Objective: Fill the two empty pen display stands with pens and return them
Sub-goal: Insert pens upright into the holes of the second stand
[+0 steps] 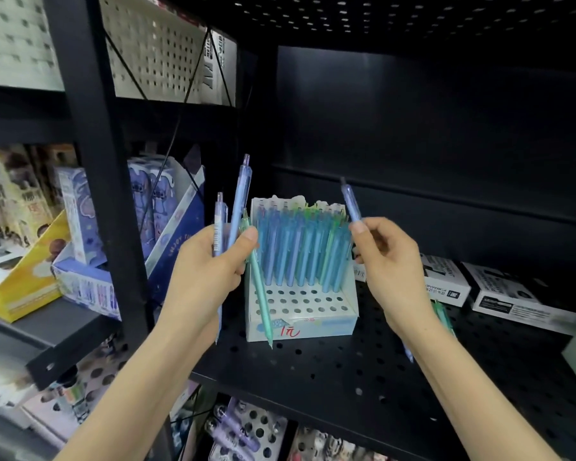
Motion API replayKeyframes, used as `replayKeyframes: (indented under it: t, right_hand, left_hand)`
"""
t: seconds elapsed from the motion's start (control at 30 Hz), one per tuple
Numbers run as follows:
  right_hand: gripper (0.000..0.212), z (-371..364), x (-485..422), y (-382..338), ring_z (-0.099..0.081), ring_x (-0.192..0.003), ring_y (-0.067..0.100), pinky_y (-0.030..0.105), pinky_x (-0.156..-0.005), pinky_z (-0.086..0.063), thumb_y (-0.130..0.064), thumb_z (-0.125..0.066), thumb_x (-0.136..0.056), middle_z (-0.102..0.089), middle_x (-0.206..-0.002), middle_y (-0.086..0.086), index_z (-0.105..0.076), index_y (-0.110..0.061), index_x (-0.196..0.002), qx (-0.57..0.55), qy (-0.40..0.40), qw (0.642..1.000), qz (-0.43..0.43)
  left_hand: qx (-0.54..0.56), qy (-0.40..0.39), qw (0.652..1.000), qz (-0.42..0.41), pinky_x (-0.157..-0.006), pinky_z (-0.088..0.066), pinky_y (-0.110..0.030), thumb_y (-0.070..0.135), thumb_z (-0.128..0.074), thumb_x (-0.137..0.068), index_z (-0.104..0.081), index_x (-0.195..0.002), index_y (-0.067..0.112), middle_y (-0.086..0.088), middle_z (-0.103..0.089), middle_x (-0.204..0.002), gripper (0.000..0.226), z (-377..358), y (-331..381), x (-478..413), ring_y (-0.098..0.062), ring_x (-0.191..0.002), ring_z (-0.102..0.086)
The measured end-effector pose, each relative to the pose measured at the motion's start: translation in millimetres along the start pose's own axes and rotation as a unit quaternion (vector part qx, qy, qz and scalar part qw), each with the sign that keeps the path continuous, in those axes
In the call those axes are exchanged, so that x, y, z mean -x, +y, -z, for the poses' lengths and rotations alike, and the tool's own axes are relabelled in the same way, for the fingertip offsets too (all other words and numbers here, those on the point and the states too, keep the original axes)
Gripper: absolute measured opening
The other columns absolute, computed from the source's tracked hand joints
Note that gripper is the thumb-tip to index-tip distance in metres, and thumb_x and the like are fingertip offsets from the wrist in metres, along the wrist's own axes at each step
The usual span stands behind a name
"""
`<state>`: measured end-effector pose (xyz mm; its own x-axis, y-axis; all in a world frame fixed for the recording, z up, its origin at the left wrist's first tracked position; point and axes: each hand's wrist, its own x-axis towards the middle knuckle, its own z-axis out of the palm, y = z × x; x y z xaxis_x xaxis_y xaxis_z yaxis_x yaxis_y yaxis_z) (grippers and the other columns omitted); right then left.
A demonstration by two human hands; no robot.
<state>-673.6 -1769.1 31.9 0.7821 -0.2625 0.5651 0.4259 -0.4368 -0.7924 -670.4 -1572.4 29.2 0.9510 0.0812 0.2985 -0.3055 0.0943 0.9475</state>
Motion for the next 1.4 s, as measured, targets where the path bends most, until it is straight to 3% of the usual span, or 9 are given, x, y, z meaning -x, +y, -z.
replayKeyframes:
  t: [0.1,0.27,0.87,0.97,1.07,1.17,1.23,1.3,1.4]
  right_hand:
    - [0.012,-0.4,-0.8,-1.3,-0.053,-0.073,0.002,0.009,-0.067,-0.042,-0.029,-0.054,-0.092,-0.061,-0.086,-0.001,-0.065,-0.031,-0.086,0.042,0.029,0.998,0.029]
    - [0.019,-7.1,2.9,-2.8,-0.051,-0.051,0.009,0.015,-0.049,-0.045,-0.022,-0.056,-0.092,-0.060,-0.062,0.003,-0.062,-0.021,-0.075,0.067,-0.003,0.998,0.005]
    - [0.039,-29.3,-0.8,11.5,-0.031,-0.040,0.008,0.024,-0.045,-0.029,-0.028,-0.052,-0.094,-0.036,-0.045,-0.006,-0.047,-0.013,-0.059,0.353,-0.074,0.933,0.019]
    - [0.048,-33.3,-0.8,14.6,-0.026,-0.039,0.008,0.027,-0.047,-0.037,-0.028,-0.054,-0.093,-0.029,-0.042,-0.007,-0.033,-0.018,-0.051,0.357,-0.077,0.931,0.012]
    - [0.050,-34.5,-1.1,13.7,-0.025,-0.040,0.007,0.024,-0.044,-0.024,-0.027,-0.055,-0.092,-0.027,-0.043,-0.007,-0.030,-0.018,-0.050,0.359,-0.081,0.930,-0.007]
    - [0.038,-34.3,-2.0,14.7,-0.030,-0.040,0.007,0.024,-0.048,-0.030,-0.027,-0.058,-0.090,-0.032,-0.045,-0.008,-0.044,-0.021,-0.055,0.342,-0.078,0.936,-0.013]
    - [0.007,-33.8,0.1,12.5,-0.044,-0.047,0.007,0.024,-0.058,-0.039,-0.027,-0.062,-0.088,-0.045,-0.051,-0.007,-0.065,-0.022,-0.091,0.287,-0.044,0.957,-0.015]
    - [0.029,-32.1,3.8,7.8,-0.051,-0.054,0.006,0.024,-0.062,-0.043,-0.032,-0.062,-0.087,-0.054,-0.059,-0.006,-0.061,-0.021,-0.114,0.225,0.010,0.974,-0.012]
    - [0.018,-29.3,9.2,-16.2,-0.050,-0.052,0.004,0.020,-0.058,-0.043,-0.038,-0.062,-0.085,-0.057,-0.059,-0.007,-0.069,-0.024,-0.092,0.121,0.009,0.992,0.018]
  left_hand:
    - [-0.003,-0.002,1.000,-0.006,-0.043,-0.031,-0.012,0.025,-0.063,-0.087,-0.058,-0.075,0.015,-0.001,-0.041,-0.061,0.016,1.4,-0.1,-2.3,-0.004,-0.042,-0.034]
    - [-0.016,0.014,1.000,-0.005,-0.045,-0.034,-0.012,0.030,-0.067,-0.082,-0.066,-0.086,0.010,0.001,-0.044,-0.057,0.020,4.2,-4.8,-7.4,-0.003,-0.046,-0.039]
    - [0.007,0.006,1.000,0.007,-0.045,-0.037,-0.007,0.022,-0.071,-0.079,-0.066,-0.080,0.018,0.017,-0.050,-0.046,0.007,8.3,-5.3,-12.7,0.002,-0.042,-0.045]
    - [0.002,0.001,1.000,0.007,-0.045,-0.037,-0.007,0.022,-0.072,-0.079,-0.066,-0.080,0.017,0.017,-0.051,-0.047,0.007,8.3,-7.2,-13.1,0.002,-0.043,-0.045]
    - [0.003,-0.004,1.000,0.007,-0.044,-0.037,-0.008,0.020,-0.072,-0.079,-0.067,-0.082,0.014,0.016,-0.051,-0.046,0.008,7.7,-8.9,-13.7,0.001,-0.042,-0.044]
    - [0.005,-0.011,1.000,0.009,-0.044,-0.037,-0.008,0.020,-0.073,-0.078,-0.067,-0.085,0.012,0.015,-0.052,-0.046,0.012,6.7,-9.2,-13.0,0.001,-0.043,-0.045]
    - [0.007,-0.016,1.000,0.013,-0.043,-0.037,-0.008,0.020,-0.074,-0.077,-0.068,-0.084,0.012,0.015,-0.053,-0.046,0.012,5.5,-8.2,-12.7,0.002,-0.042,-0.046]
    - [0.006,-0.022,1.000,0.017,-0.044,-0.037,-0.008,0.021,-0.075,-0.075,-0.068,-0.081,0.014,0.015,-0.054,-0.046,0.012,3.5,-6.6,-11.6,0.003,-0.043,-0.049]
    - [-0.005,-0.036,0.999,0.011,-0.047,-0.041,-0.008,0.020,-0.078,-0.070,-0.067,-0.078,0.015,0.014,-0.060,-0.051,0.015,0.1,-3.8,-8.1,0.004,-0.048,-0.055]
